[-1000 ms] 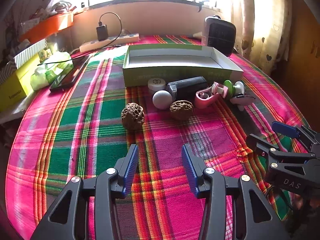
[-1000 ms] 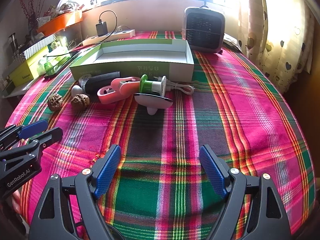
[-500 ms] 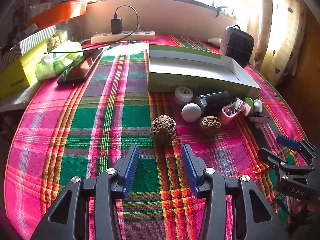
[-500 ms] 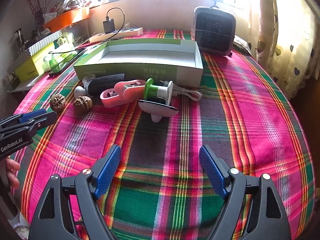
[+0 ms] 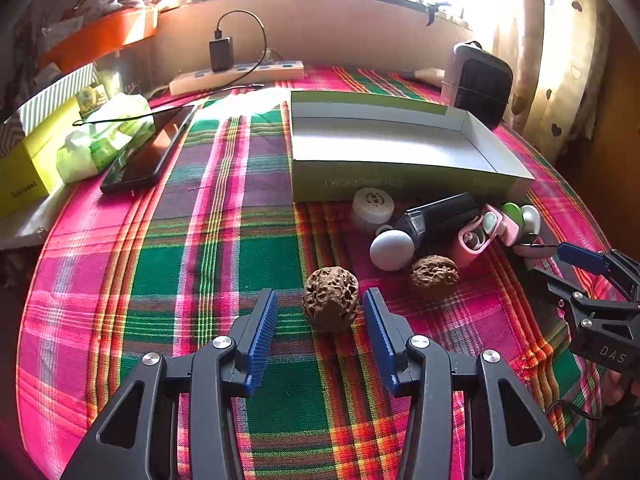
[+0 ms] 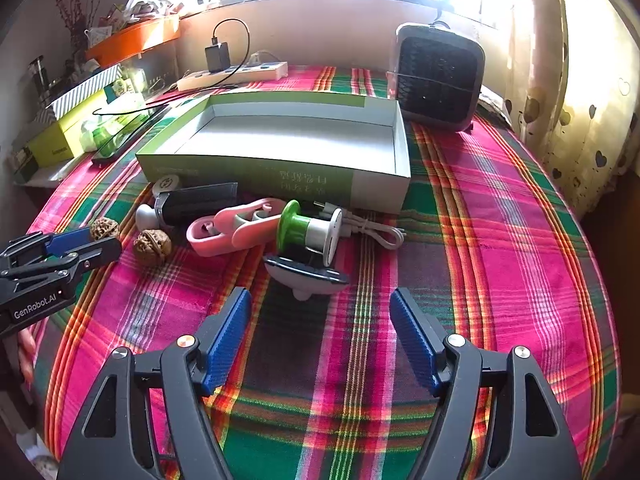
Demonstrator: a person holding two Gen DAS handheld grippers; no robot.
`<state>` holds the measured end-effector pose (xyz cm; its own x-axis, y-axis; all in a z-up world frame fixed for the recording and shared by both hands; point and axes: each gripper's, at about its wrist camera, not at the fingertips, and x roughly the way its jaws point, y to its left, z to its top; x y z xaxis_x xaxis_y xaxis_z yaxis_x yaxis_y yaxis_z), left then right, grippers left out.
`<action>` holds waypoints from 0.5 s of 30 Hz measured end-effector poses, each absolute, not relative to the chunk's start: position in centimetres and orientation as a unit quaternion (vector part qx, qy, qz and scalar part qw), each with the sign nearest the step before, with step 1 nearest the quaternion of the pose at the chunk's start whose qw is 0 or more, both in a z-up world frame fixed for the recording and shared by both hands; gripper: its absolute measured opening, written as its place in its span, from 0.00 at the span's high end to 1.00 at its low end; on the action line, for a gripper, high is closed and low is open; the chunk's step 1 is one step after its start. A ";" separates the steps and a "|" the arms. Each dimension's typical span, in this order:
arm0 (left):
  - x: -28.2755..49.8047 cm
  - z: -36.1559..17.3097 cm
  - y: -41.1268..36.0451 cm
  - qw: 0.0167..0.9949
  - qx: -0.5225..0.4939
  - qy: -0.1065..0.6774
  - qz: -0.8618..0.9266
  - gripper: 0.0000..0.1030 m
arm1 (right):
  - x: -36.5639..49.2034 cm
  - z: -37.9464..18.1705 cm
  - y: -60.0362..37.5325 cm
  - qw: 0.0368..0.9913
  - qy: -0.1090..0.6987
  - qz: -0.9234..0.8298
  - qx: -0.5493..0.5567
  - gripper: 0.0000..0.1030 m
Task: Organize objects
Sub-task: 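Move the left gripper to a walnut while the right gripper approaches the black disc, then close the left gripper on the walnut while the right gripper nears the black disc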
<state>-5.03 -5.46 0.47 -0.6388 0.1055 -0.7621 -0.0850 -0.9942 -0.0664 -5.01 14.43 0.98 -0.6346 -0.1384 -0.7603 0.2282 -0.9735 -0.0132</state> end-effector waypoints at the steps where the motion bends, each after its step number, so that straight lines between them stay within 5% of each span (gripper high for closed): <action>1: -5.1 0.4 -5.4 0.053 -0.422 -0.010 0.905 0.58 | -5.2 1.0 14.4 0.102 0.056 -0.902 0.416 0.35; 15: -5.3 0.4 -5.2 0.060 -0.423 -0.012 0.904 0.63 | -5.6 0.8 14.1 0.125 0.062 -0.897 0.419 0.69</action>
<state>-5.28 -5.15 0.43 -0.6354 0.1196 -0.7629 -0.0986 -0.9924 -0.0735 -5.61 14.06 0.81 -0.6185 -0.1715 -0.7668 0.2755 -0.9613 -0.0072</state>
